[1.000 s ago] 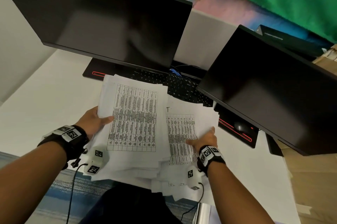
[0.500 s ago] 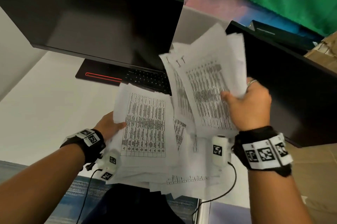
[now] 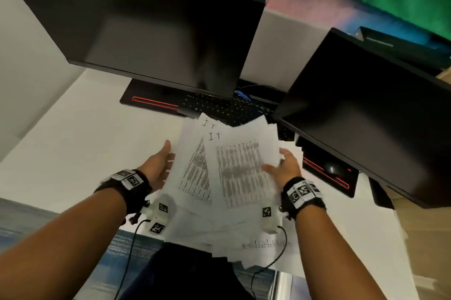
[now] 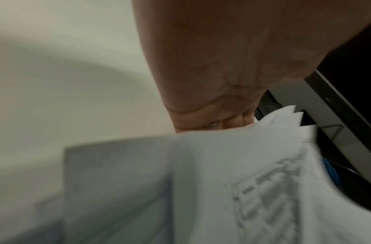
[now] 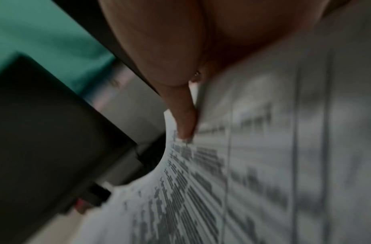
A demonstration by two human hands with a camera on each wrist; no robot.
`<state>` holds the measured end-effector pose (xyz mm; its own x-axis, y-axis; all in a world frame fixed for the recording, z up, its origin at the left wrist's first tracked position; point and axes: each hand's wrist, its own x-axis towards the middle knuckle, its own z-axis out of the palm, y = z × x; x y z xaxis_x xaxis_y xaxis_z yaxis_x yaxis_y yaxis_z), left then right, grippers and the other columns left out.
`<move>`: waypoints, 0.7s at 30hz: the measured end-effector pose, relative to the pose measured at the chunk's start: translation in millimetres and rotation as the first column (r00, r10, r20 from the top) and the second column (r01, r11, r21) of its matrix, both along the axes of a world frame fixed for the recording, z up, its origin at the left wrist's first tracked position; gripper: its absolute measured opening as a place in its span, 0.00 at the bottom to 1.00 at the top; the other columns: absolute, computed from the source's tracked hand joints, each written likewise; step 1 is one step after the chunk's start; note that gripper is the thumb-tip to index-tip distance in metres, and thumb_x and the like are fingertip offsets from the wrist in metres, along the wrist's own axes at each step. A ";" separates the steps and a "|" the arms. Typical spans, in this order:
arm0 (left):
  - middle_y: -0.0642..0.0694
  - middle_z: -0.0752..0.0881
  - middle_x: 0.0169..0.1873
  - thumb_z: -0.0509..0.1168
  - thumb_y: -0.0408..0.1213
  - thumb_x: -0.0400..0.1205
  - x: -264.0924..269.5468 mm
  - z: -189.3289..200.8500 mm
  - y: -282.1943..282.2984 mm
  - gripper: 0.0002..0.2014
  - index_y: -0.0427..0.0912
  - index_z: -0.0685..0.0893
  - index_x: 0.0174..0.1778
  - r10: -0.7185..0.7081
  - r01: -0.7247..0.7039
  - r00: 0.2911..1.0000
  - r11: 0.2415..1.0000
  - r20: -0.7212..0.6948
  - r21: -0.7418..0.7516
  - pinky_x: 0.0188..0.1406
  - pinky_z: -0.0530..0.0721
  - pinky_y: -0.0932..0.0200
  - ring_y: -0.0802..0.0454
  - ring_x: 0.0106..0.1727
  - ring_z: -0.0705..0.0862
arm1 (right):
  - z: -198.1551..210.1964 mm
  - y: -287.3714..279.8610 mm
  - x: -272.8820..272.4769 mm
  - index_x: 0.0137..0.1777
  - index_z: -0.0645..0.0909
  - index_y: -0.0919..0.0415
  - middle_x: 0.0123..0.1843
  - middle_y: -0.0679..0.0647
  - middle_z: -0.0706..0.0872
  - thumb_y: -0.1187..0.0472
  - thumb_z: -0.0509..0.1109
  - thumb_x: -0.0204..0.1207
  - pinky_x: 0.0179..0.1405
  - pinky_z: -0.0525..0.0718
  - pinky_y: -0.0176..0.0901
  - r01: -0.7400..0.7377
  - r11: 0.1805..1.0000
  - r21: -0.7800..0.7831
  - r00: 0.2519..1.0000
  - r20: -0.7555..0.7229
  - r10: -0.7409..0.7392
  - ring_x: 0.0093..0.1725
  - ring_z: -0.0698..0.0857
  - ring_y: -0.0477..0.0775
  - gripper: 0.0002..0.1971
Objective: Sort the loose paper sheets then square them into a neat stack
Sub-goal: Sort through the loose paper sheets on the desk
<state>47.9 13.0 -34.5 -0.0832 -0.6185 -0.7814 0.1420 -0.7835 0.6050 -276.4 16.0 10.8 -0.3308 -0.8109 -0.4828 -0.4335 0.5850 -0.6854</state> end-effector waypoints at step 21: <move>0.49 0.92 0.52 0.74 0.33 0.79 -1.4 76.7 3.8 0.17 0.48 0.84 0.63 -0.001 0.244 0.924 0.772 0.382 -0.587 0.56 0.89 0.45 0.50 0.52 0.92 | 0.9 2.6 35.4 0.69 0.76 0.59 0.64 0.52 0.86 0.44 0.89 0.53 0.66 0.84 0.60 0.117 0.977 -0.180 0.952 0.300 -0.059 0.63 0.85 0.57 0.45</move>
<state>46.5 16.8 42.2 0.0026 -0.9740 -0.2266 -0.2377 -0.2207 0.9459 -241.0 18.6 11.7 -0.2738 -0.8723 -0.4052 -0.1506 0.4550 -0.8777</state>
